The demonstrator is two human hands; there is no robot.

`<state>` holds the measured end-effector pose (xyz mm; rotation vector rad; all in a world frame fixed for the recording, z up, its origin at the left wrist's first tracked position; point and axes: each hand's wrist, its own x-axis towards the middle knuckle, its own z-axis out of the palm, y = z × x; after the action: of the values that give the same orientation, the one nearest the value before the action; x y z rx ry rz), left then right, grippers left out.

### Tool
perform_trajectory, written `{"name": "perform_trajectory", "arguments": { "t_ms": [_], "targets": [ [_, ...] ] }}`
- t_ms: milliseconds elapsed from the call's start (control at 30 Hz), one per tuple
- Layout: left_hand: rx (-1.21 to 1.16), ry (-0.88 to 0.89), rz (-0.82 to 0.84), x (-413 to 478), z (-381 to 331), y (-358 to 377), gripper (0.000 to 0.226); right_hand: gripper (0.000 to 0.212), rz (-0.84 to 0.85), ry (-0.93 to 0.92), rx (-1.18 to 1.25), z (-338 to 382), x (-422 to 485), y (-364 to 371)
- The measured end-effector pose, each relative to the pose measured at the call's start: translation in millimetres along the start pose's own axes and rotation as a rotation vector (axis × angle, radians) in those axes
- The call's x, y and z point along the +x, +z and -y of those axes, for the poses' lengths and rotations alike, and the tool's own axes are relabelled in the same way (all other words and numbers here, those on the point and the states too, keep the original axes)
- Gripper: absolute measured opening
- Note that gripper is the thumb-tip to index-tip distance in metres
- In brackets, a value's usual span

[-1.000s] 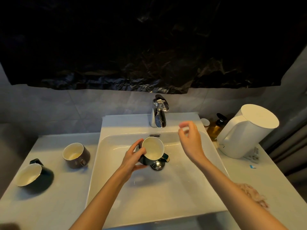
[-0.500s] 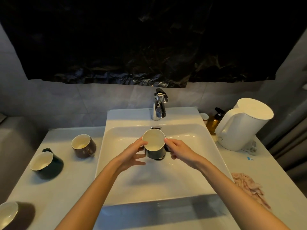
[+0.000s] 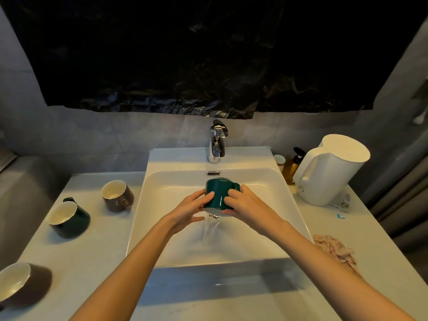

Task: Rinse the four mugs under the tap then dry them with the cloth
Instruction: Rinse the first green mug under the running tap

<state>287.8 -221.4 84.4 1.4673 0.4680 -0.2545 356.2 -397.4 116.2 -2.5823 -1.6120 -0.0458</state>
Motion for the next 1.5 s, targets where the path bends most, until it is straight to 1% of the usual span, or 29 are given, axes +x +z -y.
{"name": "perform_trajectory", "arguments": {
  "t_ms": [67,167,367,433,567,700,767,800,867,900,967,1033,1100,1200,1300,1400,1500],
  "targets": [
    [-0.033,0.085,-0.039,-3,0,2,0.070,0.034,-0.066,-0.100,-0.143,-2,-5,-2],
    [0.023,0.232,-0.070,-11,-6,2,0.074,0.044,-0.173,-0.186,-0.217,-10,-13,-2],
    [0.166,0.415,-0.191,-26,-24,5,0.078,0.036,-0.319,-0.307,-0.275,-20,-19,-12],
    [0.172,0.442,-0.212,-29,-26,7,0.079,0.034,-0.359,-0.332,-0.290,-22,-20,-13],
    [0.184,0.454,-0.234,-36,-26,12,0.078,0.035,-0.386,-0.345,-0.284,-23,-21,-12],
    [0.191,0.419,-0.271,-44,-22,13,0.073,0.036,-0.407,-0.310,-0.204,-21,-18,-7],
    [0.173,0.373,-0.315,-47,-18,13,0.068,0.031,-0.356,-0.249,-0.110,-10,-13,-9],
    [0.158,0.343,-0.343,-49,-16,10,0.065,0.026,-0.312,-0.202,-0.020,-2,-10,-11],
    [0.147,0.291,-0.373,-52,-11,6,0.062,0.021,-0.212,-0.036,0.222,10,-6,-12],
    [0.147,0.276,-0.383,-56,-9,2,0.060,0.020,-0.191,0.034,0.349,16,-2,-11],
    [0.137,0.265,-0.380,-66,-3,-10,0.054,0.017,-0.212,0.122,0.595,27,9,-7],
    [0.119,0.272,-0.385,-81,3,-25,0.048,0.023,-0.226,0.198,0.823,39,21,-3],
    [0.099,0.285,-0.426,-97,7,-41,0.043,0.030,-0.199,0.264,1.017,55,34,1],
    [0.108,0.284,-0.529,-123,14,-66,0.045,0.034,-0.089,0.308,1.186,86,53,5],
    [0.169,0.288,-0.616,-150,22,-101,0.042,0.036,0.044,0.331,1.287,125,76,10],
    [0.238,0.274,-0.673,-173,38,-142,0.039,0.035,0.165,0.347,1.398,166,97,20],
    [0.301,0.234,-0.688,-189,57,-187,0.035,0.035,0.272,0.389,1.494,207,115,41]
  ]
}}
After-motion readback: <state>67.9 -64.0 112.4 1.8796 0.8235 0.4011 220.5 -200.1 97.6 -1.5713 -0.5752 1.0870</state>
